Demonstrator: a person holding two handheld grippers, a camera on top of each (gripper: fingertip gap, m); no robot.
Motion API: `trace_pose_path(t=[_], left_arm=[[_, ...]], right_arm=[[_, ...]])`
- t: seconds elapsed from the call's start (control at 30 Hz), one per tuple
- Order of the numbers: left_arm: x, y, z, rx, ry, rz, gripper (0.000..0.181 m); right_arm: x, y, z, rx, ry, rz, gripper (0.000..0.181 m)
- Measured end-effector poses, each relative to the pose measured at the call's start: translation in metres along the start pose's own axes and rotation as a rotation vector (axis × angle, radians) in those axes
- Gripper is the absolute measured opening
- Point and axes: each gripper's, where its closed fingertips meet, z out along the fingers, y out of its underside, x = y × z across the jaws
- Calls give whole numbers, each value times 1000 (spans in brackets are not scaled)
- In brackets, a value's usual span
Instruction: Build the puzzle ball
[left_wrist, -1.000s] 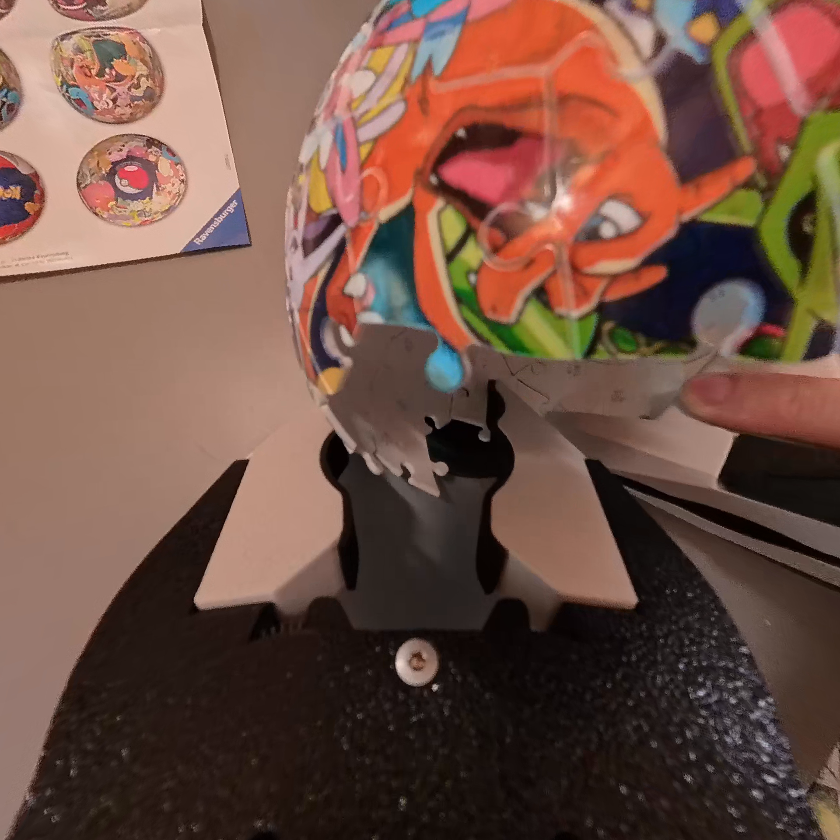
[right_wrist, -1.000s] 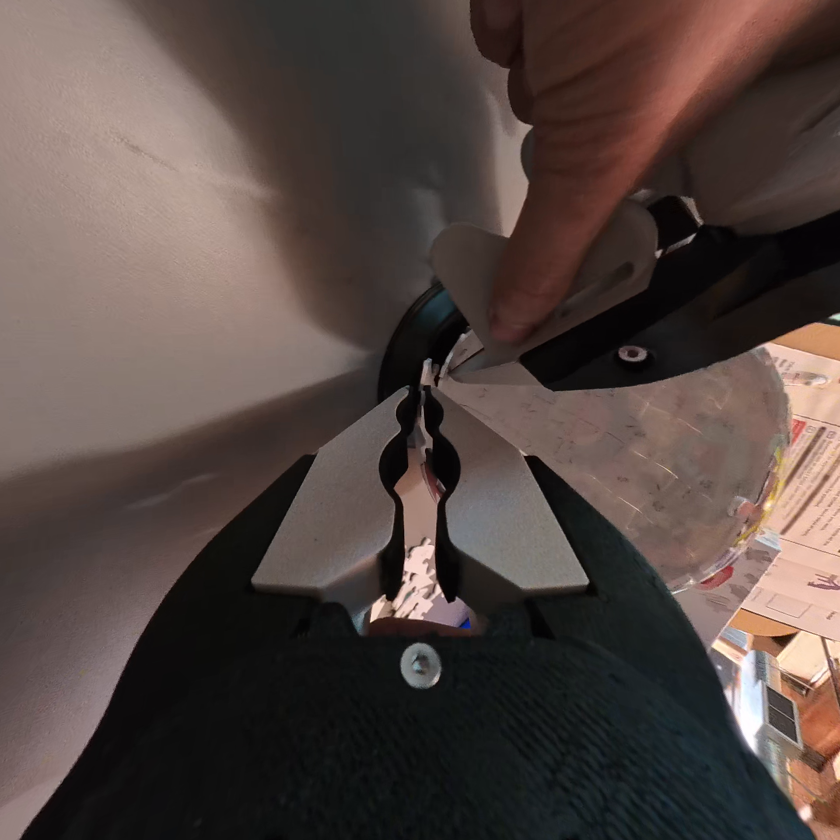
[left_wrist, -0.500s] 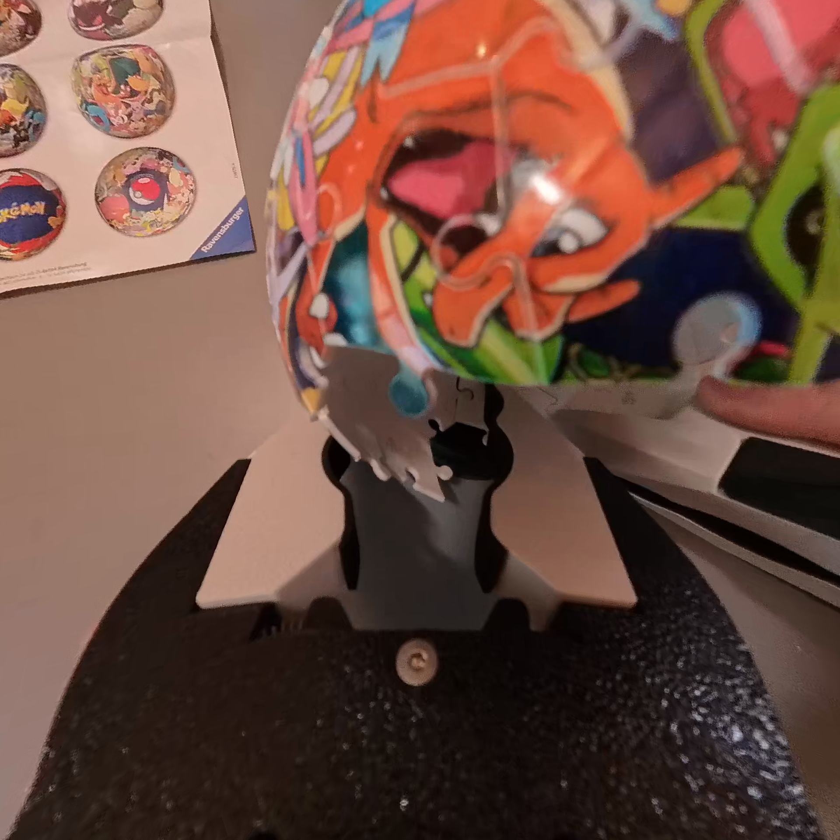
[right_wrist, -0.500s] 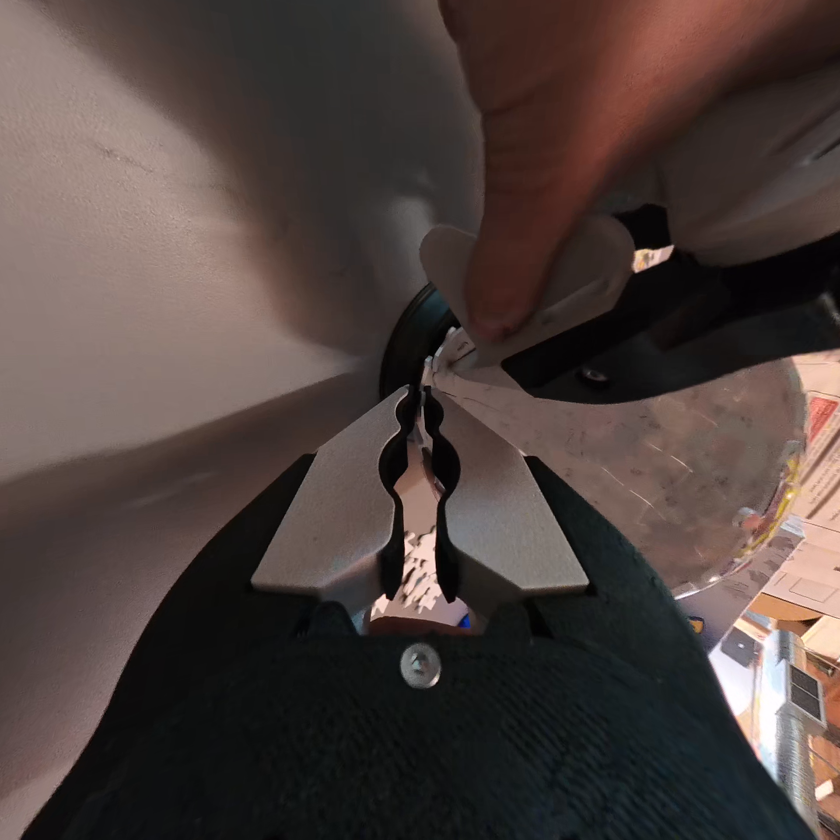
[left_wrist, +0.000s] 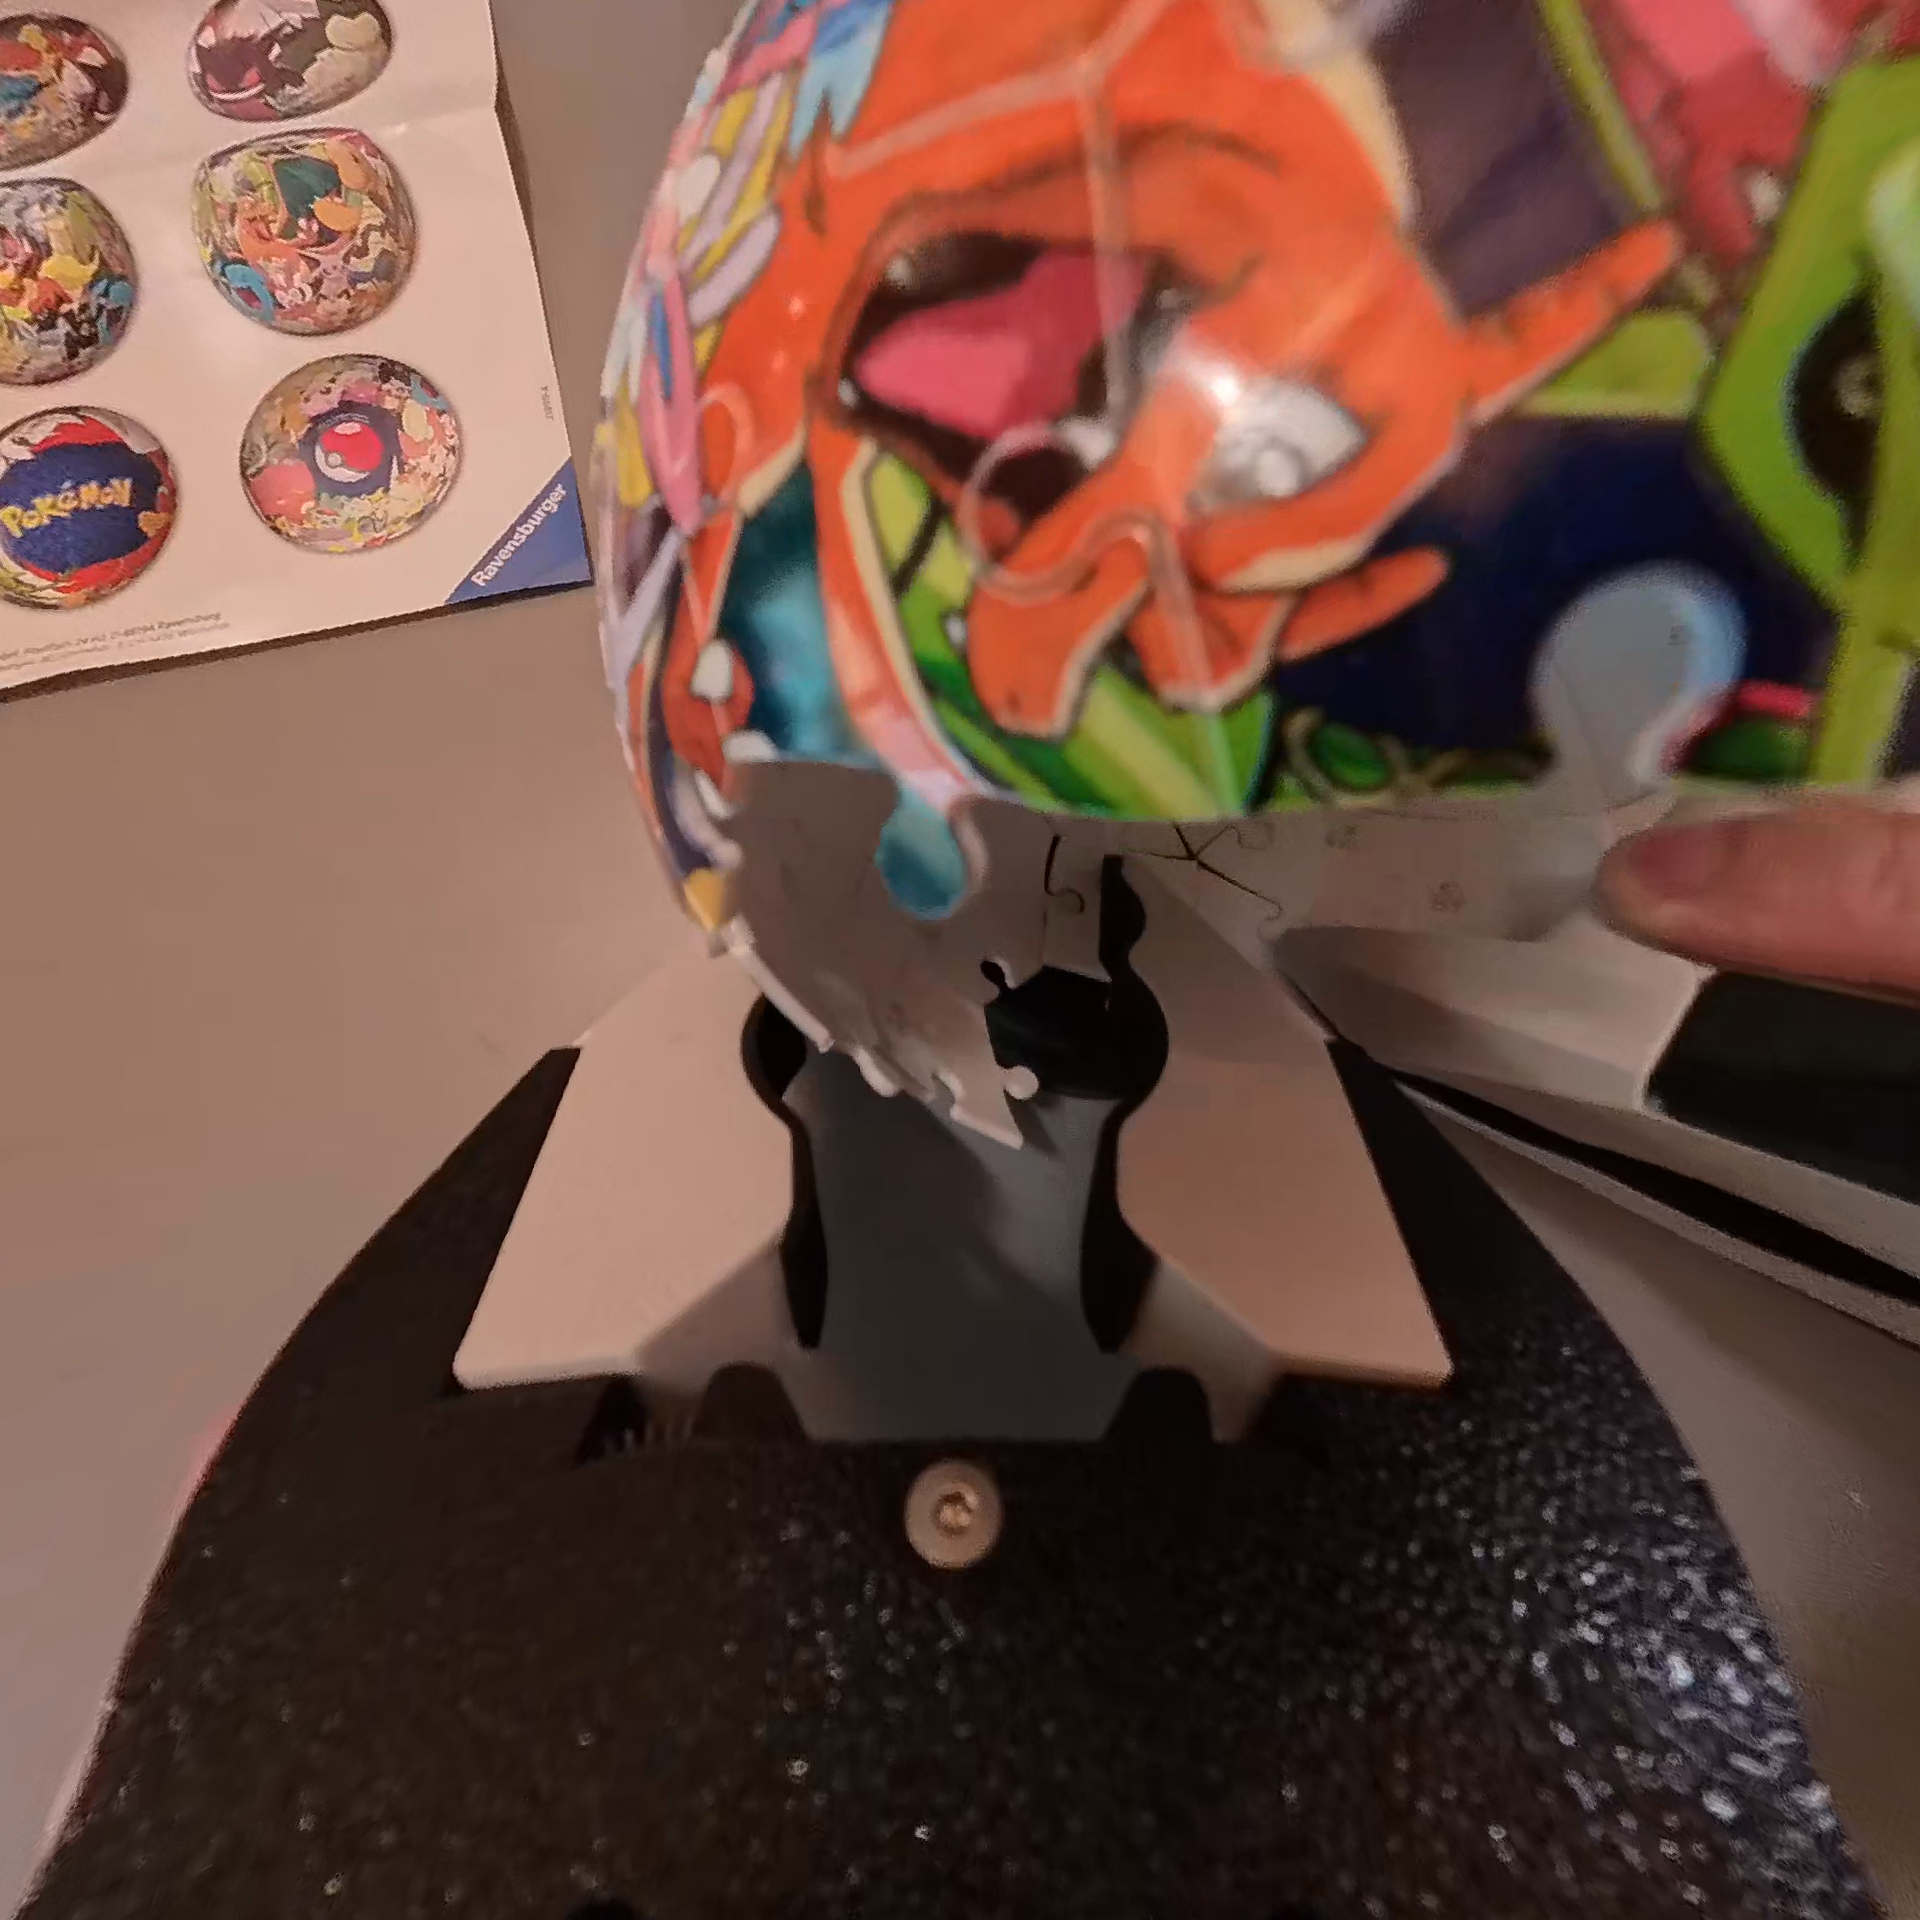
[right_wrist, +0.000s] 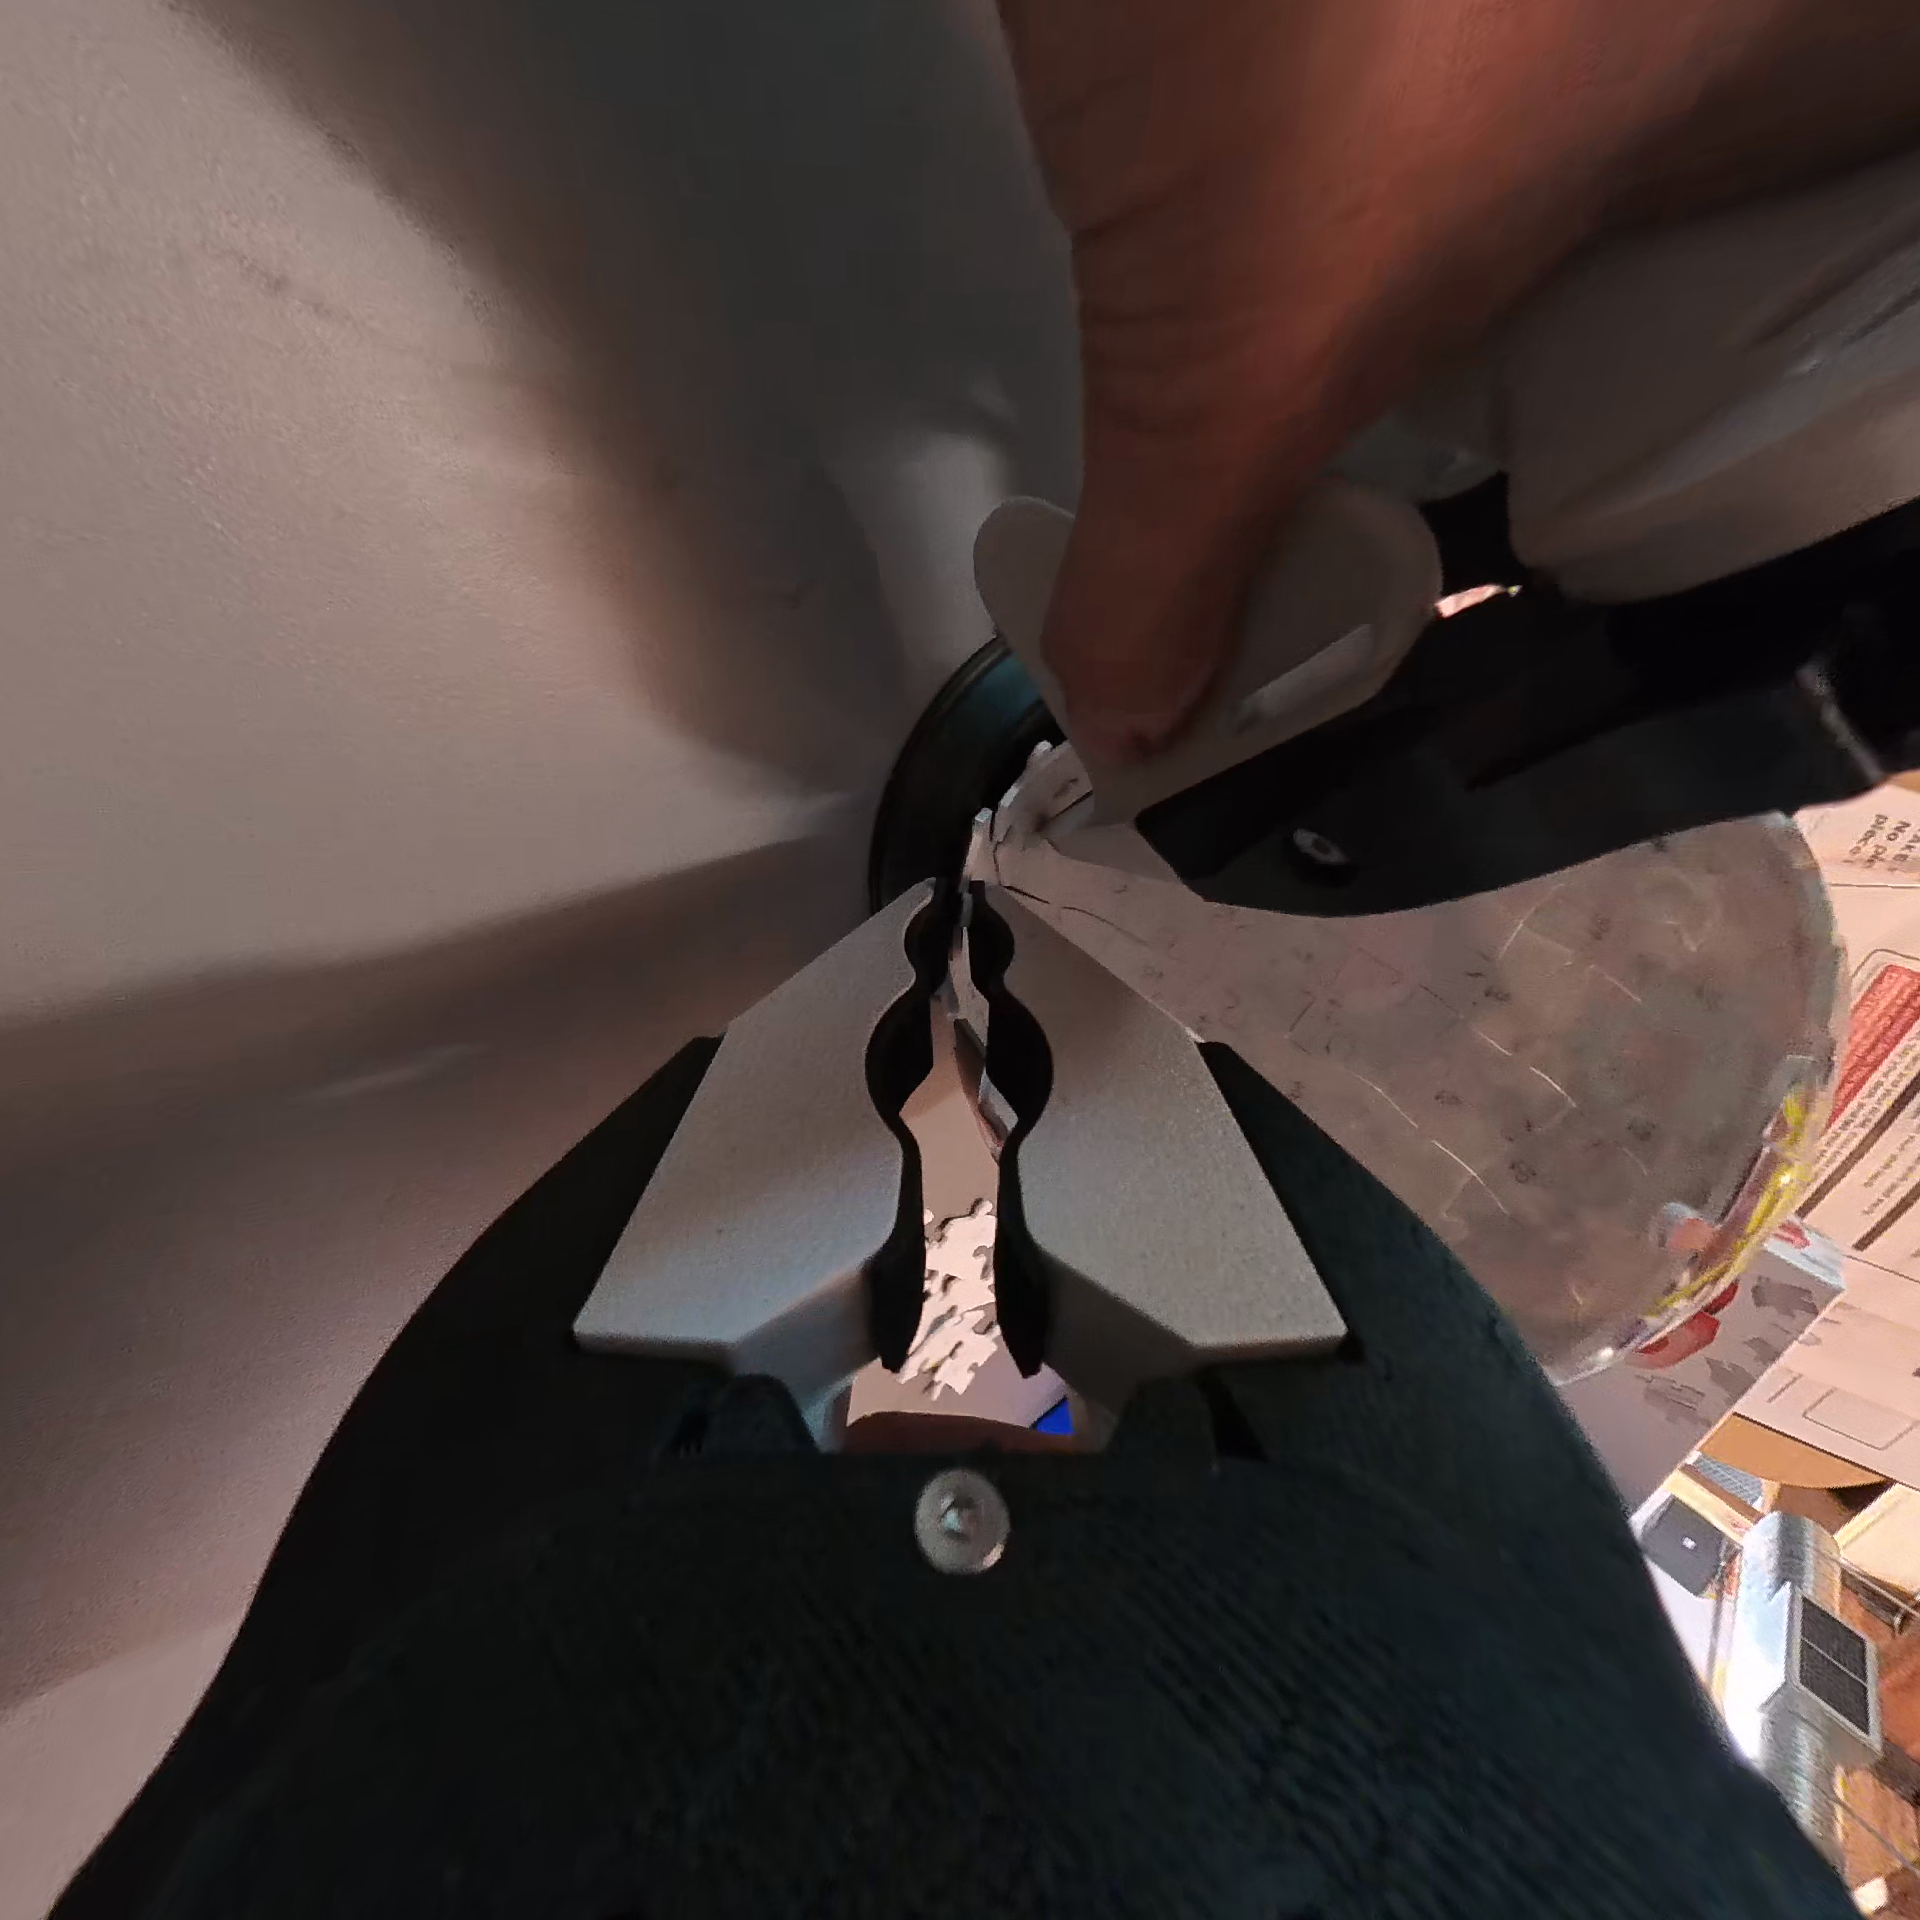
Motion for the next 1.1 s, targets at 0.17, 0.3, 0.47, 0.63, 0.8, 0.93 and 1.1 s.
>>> trace_pose_path(t=[0.17,0.3,0.47,0.63,0.8,0.93,1.1], left_arm=[[-2,-2,-1,14,-62,24,50],[-1,-1,0,32,-17,-11,50],[2,0,-2,53,24,-16,48],[8,2,-3,56,82,-44,56],[7,4,-2,6,90,-33,52],[7,4,-1,-13,96,-1,51],[7,4,-1,-17,100,23,50]], right_arm=[[-1,1,-1,1,0,1,1],[-3,1,-1,0,6,-17,1],[-5,1,-2,-1,4,-14,1],[-5,2,-2,-2,8,-19,1],[-5,2,-2,3,-3,-16,1],[-5,2,-2,10,-15,-18,1],[-6,2,-2,21,-25,-34,1]])
